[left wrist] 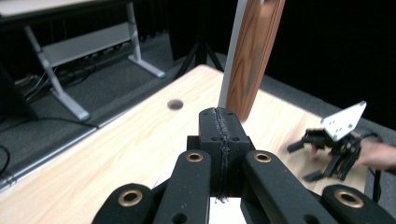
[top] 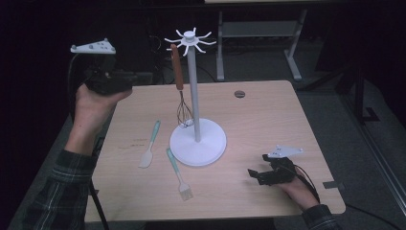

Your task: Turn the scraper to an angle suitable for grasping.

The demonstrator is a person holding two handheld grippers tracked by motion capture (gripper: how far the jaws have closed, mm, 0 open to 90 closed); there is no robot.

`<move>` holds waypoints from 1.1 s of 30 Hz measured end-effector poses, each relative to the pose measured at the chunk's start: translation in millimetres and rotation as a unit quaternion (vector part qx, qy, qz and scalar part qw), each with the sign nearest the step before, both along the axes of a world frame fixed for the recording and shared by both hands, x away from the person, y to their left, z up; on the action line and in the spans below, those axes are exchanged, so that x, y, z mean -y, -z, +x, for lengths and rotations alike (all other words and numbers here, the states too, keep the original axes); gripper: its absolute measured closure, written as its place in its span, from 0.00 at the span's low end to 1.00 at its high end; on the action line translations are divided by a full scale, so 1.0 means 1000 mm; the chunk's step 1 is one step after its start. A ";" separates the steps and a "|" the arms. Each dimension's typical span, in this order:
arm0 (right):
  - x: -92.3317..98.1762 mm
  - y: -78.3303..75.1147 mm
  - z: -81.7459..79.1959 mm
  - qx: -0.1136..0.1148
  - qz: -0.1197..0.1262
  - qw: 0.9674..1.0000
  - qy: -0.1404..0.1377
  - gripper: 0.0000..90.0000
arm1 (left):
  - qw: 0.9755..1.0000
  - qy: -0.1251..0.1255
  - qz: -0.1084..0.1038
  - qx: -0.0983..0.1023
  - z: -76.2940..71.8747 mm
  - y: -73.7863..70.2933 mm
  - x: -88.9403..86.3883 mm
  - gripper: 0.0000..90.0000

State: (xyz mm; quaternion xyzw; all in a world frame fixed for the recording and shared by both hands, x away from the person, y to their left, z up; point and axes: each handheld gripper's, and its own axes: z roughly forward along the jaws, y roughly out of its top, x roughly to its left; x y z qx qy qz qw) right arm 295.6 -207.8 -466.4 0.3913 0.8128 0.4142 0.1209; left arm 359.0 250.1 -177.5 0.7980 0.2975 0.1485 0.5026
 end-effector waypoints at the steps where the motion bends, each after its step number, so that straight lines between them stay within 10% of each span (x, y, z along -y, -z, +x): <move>1: 0.000 0.000 0.000 0.000 0.000 1.000 0.000 0.16 | 1.000 0.000 0.000 0.000 0.000 0.000 0.000 1.00; 23: 0.003 -0.001 -0.001 0.006 -0.014 0.998 0.057 0.16 | 0.997 -0.053 0.025 -0.048 -0.016 0.117 -0.029 1.00; 33: 0.011 0.003 -0.002 0.006 -0.016 0.998 0.061 0.16 | 0.991 -0.088 0.044 -0.092 -0.004 0.188 -0.032 1.00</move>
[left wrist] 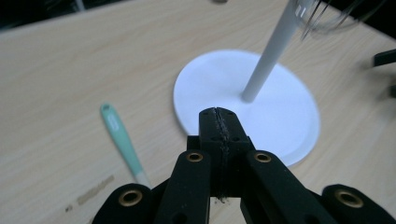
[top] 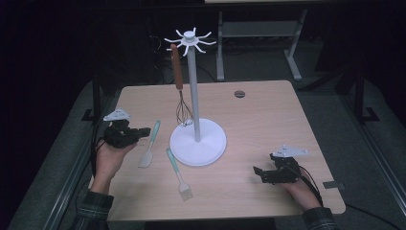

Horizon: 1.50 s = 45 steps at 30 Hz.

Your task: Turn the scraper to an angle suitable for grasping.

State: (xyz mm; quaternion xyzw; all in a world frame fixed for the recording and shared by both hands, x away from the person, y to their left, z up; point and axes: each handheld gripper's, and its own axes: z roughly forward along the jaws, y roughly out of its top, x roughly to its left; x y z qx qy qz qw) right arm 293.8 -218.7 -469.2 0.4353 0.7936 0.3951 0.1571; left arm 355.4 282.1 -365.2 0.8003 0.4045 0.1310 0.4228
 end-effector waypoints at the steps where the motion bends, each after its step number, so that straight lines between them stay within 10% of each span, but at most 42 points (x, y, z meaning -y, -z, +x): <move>1: 0.000 0.001 0.000 0.001 -0.003 1.000 -0.003 0.16 | 1.000 -0.001 0.015 -0.008 0.002 0.010 0.000 1.00; 19: -0.008 0.005 0.000 0.000 -0.033 0.999 -0.033 0.16 | 0.993 -0.022 0.092 -0.067 0.023 0.084 0.003 1.00; 45: -0.003 0.004 0.001 0.003 -0.033 0.999 -0.028 0.16 | 0.988 -0.024 0.128 -0.082 0.022 0.086 -0.001 1.00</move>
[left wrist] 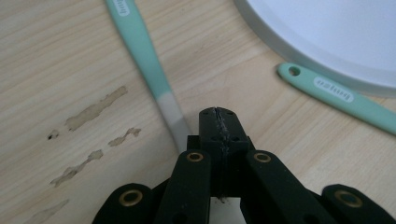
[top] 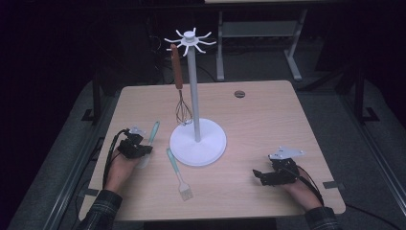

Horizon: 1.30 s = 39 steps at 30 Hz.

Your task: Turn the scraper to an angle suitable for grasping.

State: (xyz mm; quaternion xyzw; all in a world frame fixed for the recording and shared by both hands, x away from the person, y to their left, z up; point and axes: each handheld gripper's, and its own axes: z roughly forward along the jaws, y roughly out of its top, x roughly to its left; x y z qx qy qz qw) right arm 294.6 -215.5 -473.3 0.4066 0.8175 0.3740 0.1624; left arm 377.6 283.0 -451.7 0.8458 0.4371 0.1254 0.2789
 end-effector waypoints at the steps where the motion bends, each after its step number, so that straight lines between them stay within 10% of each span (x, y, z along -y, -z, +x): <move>1: 0.000 0.000 0.000 0.000 0.000 1.000 0.000 0.16 | 1.000 -0.001 0.001 0.000 -0.001 0.000 -0.001 1.00; 23: 0.000 0.000 0.000 0.000 0.000 1.000 0.001 0.16 | 0.999 -0.024 -0.027 -0.018 -0.026 -0.002 -0.047 1.00; 39: -0.001 0.001 0.001 -0.003 -0.002 1.000 -0.001 0.16 | 0.996 -0.069 -0.046 0.022 0.024 -0.007 -0.051 1.00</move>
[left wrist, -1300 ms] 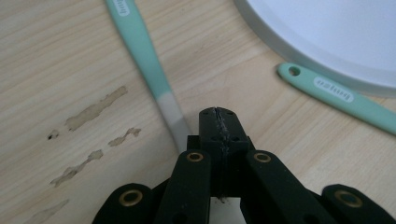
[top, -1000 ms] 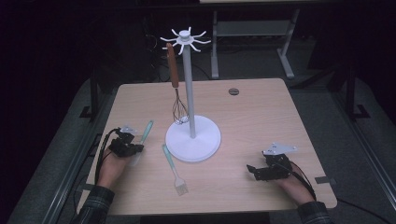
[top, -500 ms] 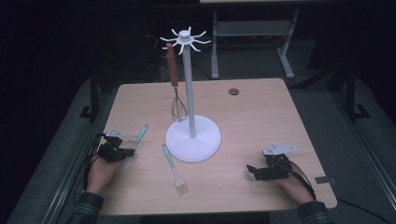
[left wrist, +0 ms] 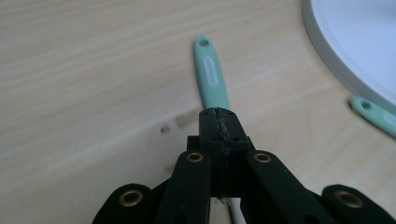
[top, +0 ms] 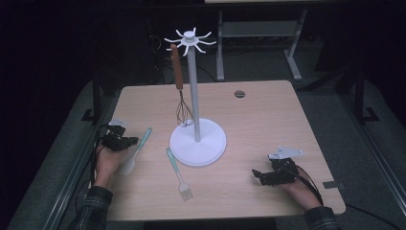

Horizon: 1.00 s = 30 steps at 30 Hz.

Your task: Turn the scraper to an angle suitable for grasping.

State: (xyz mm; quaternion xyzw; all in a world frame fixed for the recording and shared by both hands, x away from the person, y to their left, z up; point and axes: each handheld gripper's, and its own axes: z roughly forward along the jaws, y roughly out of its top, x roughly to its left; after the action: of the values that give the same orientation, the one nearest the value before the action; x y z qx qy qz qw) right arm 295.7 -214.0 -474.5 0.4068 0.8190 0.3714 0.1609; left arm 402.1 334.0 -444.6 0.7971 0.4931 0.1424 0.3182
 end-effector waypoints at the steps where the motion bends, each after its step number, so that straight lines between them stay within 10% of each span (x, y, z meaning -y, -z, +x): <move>1: 0.000 0.000 0.000 0.000 0.001 1.000 0.000 0.16 | 1.000 -0.003 0.002 -0.004 0.003 0.002 0.001 1.00; 10: 0.000 -0.001 0.000 -0.001 0.006 1.000 0.000 0.16 | 1.000 -0.021 -0.004 -0.008 0.014 0.012 0.001 1.00; 30: -0.002 -0.001 0.000 0.000 0.005 1.000 -0.004 0.16 | 0.999 0.030 -0.016 -0.017 0.011 0.015 0.020 1.00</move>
State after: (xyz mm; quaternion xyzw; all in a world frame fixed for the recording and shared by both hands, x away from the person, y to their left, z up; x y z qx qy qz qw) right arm 295.8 -212.2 -473.6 0.4038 0.8189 0.3761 0.1576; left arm 413.2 313.7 -460.0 0.8085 0.4768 0.1111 0.3265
